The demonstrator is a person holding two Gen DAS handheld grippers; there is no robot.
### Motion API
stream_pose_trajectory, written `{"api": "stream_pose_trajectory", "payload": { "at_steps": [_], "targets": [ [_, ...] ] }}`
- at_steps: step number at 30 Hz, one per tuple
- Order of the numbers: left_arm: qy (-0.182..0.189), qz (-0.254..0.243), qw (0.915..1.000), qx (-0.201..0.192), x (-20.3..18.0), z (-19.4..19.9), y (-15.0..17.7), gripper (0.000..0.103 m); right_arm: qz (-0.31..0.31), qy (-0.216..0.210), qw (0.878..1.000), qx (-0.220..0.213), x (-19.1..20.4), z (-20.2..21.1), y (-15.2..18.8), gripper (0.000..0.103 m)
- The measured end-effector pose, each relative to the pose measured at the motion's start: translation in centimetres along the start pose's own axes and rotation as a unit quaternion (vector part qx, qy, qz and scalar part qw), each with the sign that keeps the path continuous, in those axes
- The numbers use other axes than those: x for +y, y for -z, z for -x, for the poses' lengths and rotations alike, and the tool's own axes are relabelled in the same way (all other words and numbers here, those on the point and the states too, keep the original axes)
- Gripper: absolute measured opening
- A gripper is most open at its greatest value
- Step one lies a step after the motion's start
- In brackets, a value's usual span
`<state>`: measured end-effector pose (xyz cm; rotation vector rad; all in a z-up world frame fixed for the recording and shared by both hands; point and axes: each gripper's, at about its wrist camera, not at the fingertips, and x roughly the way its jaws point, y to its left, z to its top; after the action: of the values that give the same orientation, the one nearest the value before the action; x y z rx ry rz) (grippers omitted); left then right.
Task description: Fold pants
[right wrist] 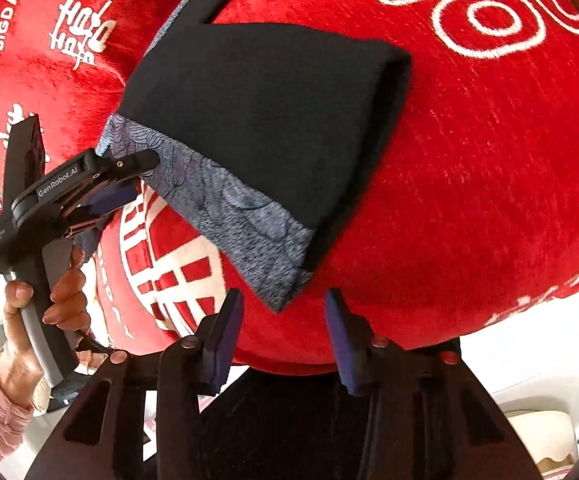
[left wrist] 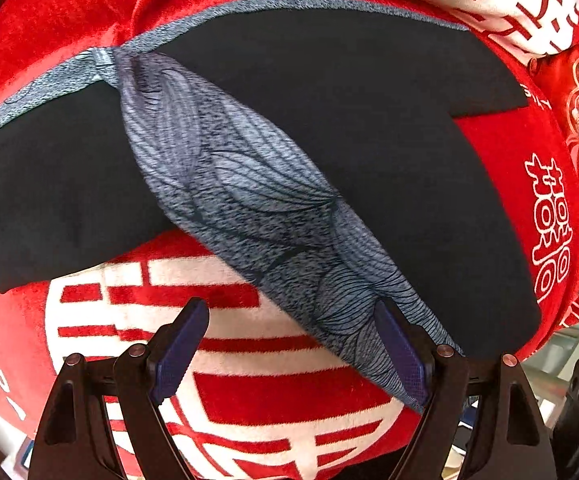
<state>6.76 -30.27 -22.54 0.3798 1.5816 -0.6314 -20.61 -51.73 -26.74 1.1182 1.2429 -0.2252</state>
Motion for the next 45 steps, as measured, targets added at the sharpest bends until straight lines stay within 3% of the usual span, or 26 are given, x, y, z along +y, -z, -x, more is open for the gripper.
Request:
{"api": "stream_pose_trajectory", "payload": {
  "at_steps": [14,15,16,17,18,20,21,29,33,38,40,41,42,43,45],
  "targets": [
    [-0.001,0.009,0.9999,0.008,-2.5,-1.5,-1.7,0.084,-0.001,-0.031,0.999,0.017,0.4,-0.6,-1.1,0.046],
    [0.0,0.009,0.9999,0.005,-2.7,-1.4,-1.8,0.077,-0.006,-0.04,0.999,0.022,0.4,-0.8,-1.3,0.045],
    [0.0,0.008,1.0,0.002,-2.1,-1.1,-1.5,0.073,-0.008,-0.048,0.998,0.032,0.6,-1.0,-1.6,0.031],
    [0.003,0.004,1.0,-0.003,-2.3,-0.7,-1.4,0.059,-0.01,-0.053,0.998,0.041,0.8,-1.2,-1.8,0.011],
    [0.01,-0.001,0.9999,-0.006,-2.5,-0.3,-1.4,0.038,-0.013,-0.062,0.997,0.047,1.1,-1.3,-2.0,0.004],
    [0.021,-0.007,0.9998,-0.003,-3.0,0.2,-1.7,0.016,-0.006,-0.076,0.996,0.043,2.1,-0.5,-2.4,0.003],
    [0.035,-0.001,0.9994,-0.001,-3.1,0.6,-2.0,0.015,-0.001,-0.084,0.996,0.038,2.6,0.0,-2.6,0.003],
    [0.069,0.018,0.9968,-0.035,-4.2,5.4,-4.9,0.015,0.011,-0.157,0.987,-0.019,5.7,6.8,-7.8,0.003],
    [0.071,0.011,0.9957,-0.059,-4.9,7.3,-8.3,0.015,0.014,-0.182,0.982,-0.051,6.0,10.2,-13.5,0.003],
    [0.051,0.002,0.9931,-0.106,-6.5,8.7,-13.5,0.016,0.021,-0.177,0.98,-0.085,6.0,12.7,-22.9,0.003],
    [0.031,0.001,0.9926,-0.118,-7.0,8.8,-15.6,0.022,0.029,-0.157,0.983,-0.091,5.8,13.0,-26.6,0.003],
    [0.025,0.003,0.9921,-0.123,-7.1,8.8,-16.2,0.035,0.037,-0.145,0.984,-0.092,5.7,12.9,-28.5,0.003],
    [0.011,0.006,0.9909,-0.134,-7.0,9.0,-16.8,0.056,0.044,-0.129,0.986,-0.092,5.5,12.6,-30.3,0.003],
    [-0.005,0.009,0.9893,-0.145,-6.8,9.2,-17.1,0.063,0.05,-0.117,0.988,-0.091,5.5,12.2,-31.6,0.003],
    [-0.037,0.013,0.9863,-0.16,-6.5,9.0,-17.3,0.067,0.057,-0.098,0.99,-0.084,5.1,11.0,-34.3,0.003]
  ]
}}
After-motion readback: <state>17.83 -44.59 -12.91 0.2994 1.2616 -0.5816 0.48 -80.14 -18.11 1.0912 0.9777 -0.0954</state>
